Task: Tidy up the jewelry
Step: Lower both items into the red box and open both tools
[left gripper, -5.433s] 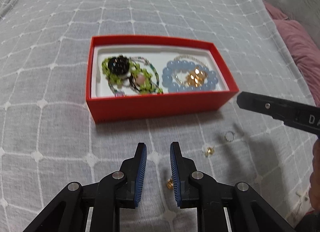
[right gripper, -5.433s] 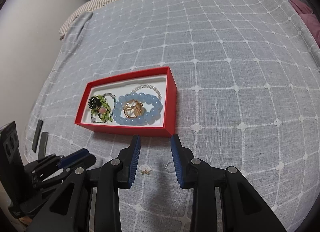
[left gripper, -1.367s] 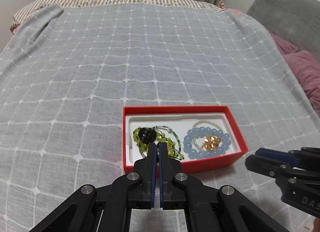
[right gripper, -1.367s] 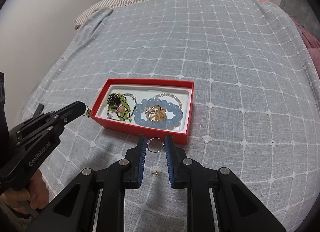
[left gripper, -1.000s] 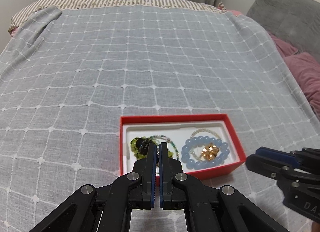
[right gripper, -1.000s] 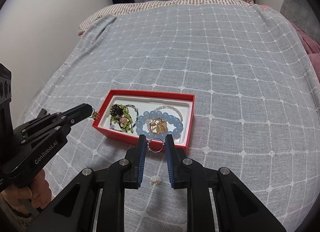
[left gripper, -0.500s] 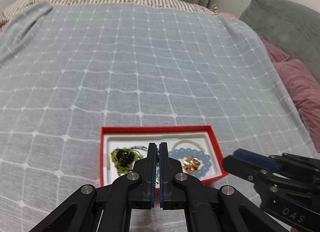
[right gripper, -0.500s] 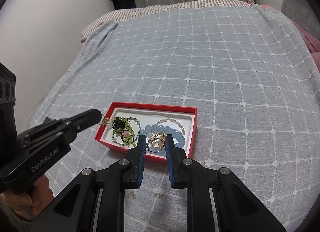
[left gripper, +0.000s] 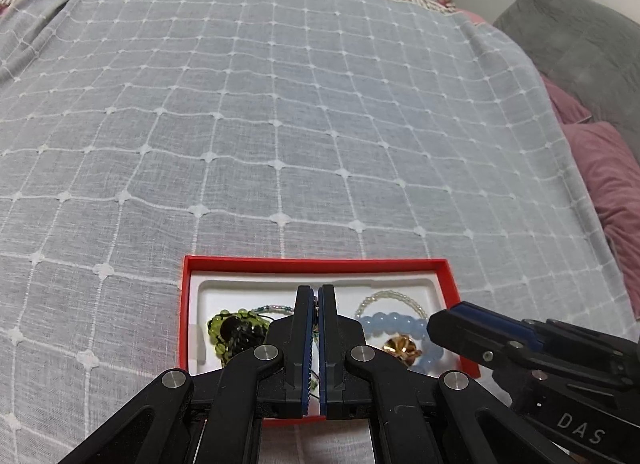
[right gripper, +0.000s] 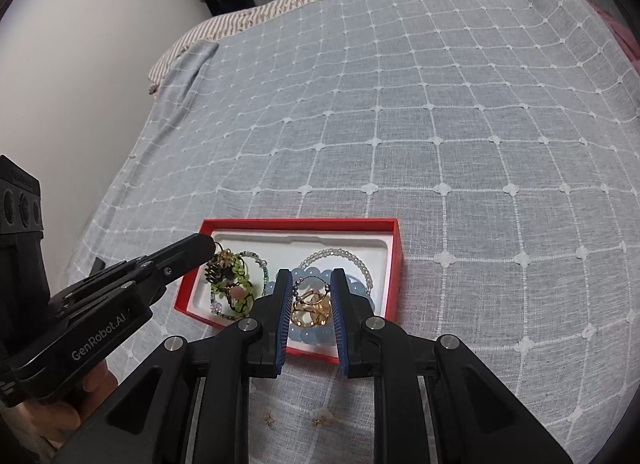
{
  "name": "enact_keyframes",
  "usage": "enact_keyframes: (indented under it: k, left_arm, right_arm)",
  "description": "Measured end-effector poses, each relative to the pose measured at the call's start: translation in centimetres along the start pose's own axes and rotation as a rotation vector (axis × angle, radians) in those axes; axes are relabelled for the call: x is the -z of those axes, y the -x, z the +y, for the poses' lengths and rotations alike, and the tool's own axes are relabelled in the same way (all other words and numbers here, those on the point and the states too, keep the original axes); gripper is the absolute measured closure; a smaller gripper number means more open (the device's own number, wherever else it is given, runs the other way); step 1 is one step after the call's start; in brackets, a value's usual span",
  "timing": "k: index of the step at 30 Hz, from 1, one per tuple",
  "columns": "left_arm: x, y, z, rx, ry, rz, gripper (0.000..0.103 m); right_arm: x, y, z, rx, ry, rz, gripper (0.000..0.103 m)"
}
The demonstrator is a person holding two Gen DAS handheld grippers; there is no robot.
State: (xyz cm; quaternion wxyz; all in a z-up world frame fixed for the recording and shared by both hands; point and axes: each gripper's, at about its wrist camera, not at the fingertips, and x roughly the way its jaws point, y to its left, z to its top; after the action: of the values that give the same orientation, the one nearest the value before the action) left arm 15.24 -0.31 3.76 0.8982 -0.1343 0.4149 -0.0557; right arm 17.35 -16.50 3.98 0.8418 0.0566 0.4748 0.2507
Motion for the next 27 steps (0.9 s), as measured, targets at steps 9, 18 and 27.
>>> enact_keyframes:
  k: [9, 18, 27]
  left_arm:
    - [0.3, -1.0, 0.0, -0.015, -0.022, 0.005, 0.103]
    - [0.7, -1.6, -0.6, -0.017, -0.059, 0.017, 0.103]
    - [0.8, -2.0, -0.5, -0.017, -0.048, 0.027, 0.103]
  right_arm:
    - [-0.7, -1.4, -0.6, 0.028, -0.014, 0.010, 0.083]
    - [-0.9, -2.8, -0.9, 0.039, -0.016, 0.027, 0.082]
    - [-1.1, -3.3, -0.5, 0.034, -0.017, 0.022, 0.082]
